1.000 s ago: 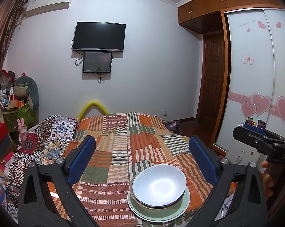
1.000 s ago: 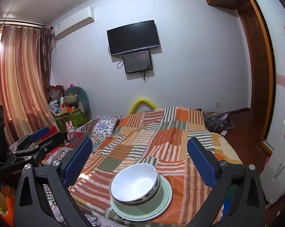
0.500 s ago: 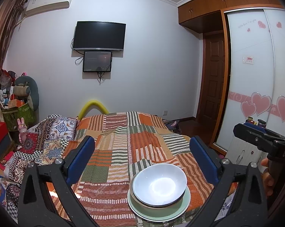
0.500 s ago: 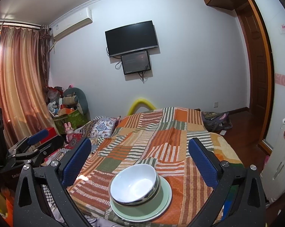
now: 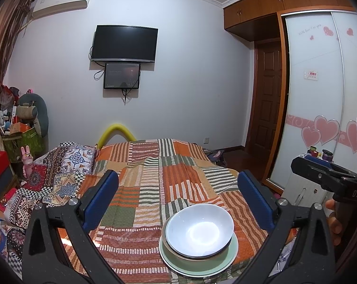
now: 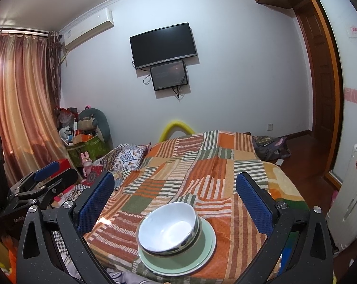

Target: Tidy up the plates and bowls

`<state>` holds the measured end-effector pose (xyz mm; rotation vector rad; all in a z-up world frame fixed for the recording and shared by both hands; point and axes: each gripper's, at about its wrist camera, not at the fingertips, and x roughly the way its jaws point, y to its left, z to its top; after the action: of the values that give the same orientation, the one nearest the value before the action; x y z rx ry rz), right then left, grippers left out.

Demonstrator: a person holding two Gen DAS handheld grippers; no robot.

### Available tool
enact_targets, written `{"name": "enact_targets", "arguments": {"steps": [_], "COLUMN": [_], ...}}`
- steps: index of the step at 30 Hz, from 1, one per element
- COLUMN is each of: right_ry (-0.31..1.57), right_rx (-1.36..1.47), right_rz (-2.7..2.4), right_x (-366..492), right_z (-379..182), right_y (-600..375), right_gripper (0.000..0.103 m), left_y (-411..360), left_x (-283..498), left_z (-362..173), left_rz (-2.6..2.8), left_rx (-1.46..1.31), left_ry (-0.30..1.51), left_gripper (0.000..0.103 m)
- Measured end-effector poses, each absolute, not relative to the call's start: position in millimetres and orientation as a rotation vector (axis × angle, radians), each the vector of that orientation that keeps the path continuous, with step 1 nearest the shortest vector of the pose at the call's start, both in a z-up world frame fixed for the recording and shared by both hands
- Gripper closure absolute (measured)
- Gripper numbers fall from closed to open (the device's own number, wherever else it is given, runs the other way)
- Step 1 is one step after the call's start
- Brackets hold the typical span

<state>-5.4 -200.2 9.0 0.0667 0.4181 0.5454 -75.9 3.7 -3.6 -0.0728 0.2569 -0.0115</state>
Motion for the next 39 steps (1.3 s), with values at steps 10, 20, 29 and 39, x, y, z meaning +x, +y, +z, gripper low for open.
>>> {"name": "enact_targets", "arguments": {"steps": [10, 20, 29, 39], "right_ry": [0.416, 0.411, 0.411, 0.413], "right_rx": [0.065, 0.055, 0.046, 0.038], "right_rz": [0.551, 0.556, 0.559, 0.563], "right_x": [-6.2, -8.4, -8.3, -9.1], "right_z": [10.1, 11.4, 11.1, 10.5], "right_y": [-199.8, -198.6, -196.6, -195.0], "right_gripper": [0.001, 0.001, 0.001, 0.001], "left_y": [3.7, 2.9, 6.4, 6.0], "left_x": [-75.2, -76.6, -75.4, -74.5], "left_z": [-3.1, -3.8, -3.5, -4.6], "left_rz": [-0.013, -0.022, -0.028, -0.043], "left_rx": [-0.073, -0.069, -0.084, -0.081], "left_ry": [0.258, 0.253, 0.259, 0.272], "left_gripper": [0.000, 0.000, 0.000, 0.000]}}
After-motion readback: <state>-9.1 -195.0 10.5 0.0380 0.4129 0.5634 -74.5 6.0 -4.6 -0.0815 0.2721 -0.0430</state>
